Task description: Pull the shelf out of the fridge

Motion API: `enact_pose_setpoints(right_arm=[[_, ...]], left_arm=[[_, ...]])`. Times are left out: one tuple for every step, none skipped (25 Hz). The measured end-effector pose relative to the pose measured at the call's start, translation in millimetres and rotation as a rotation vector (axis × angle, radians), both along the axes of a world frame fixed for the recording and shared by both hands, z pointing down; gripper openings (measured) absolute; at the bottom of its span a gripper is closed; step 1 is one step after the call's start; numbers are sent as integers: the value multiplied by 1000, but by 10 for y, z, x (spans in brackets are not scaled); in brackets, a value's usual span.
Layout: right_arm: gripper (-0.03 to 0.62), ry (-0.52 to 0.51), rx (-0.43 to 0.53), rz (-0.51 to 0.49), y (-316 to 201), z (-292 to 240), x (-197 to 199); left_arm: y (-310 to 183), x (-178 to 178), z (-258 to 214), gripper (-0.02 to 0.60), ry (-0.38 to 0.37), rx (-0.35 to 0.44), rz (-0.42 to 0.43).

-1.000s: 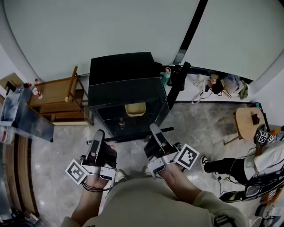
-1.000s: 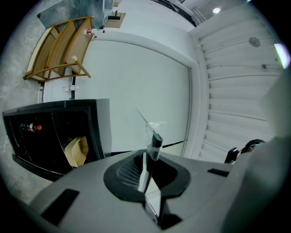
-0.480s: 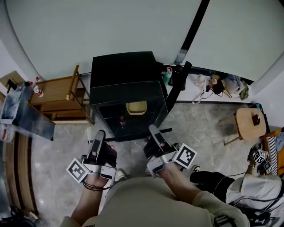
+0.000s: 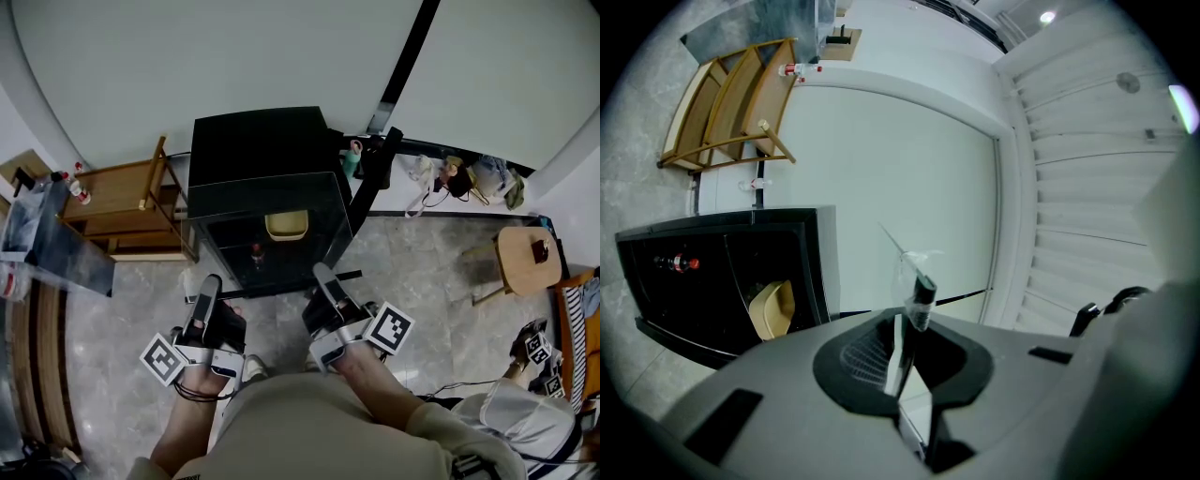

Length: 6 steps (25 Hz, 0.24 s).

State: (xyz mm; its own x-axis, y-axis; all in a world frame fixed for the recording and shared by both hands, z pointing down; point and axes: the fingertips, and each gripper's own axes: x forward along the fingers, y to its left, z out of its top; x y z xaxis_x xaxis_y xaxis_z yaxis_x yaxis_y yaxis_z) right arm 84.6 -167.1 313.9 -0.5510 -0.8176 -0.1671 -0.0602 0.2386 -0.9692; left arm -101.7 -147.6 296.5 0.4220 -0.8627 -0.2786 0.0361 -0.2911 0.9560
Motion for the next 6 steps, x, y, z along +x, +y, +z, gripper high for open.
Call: enact_pose_setpoints(right_arm=[[15,-1,-3,0,4,7,2],[14,0,-4,0,7,13,4],[14,1,-5,0,9,18,6],[15,2,-5,0,9,22,7],[14,3,-5,0,10,26,8],[15,5,-5,0,10,30,8]], left_arm=[[2,2,9,26,2,-4,0],[4,3,18,26,3,-8,-1],[6,3,27,26,3,-10,-1],[9,1,35,26,3,-12,-2],[11,0,43,26,2,-13,-2],[13,-2,51,26,0,-14,-3]])
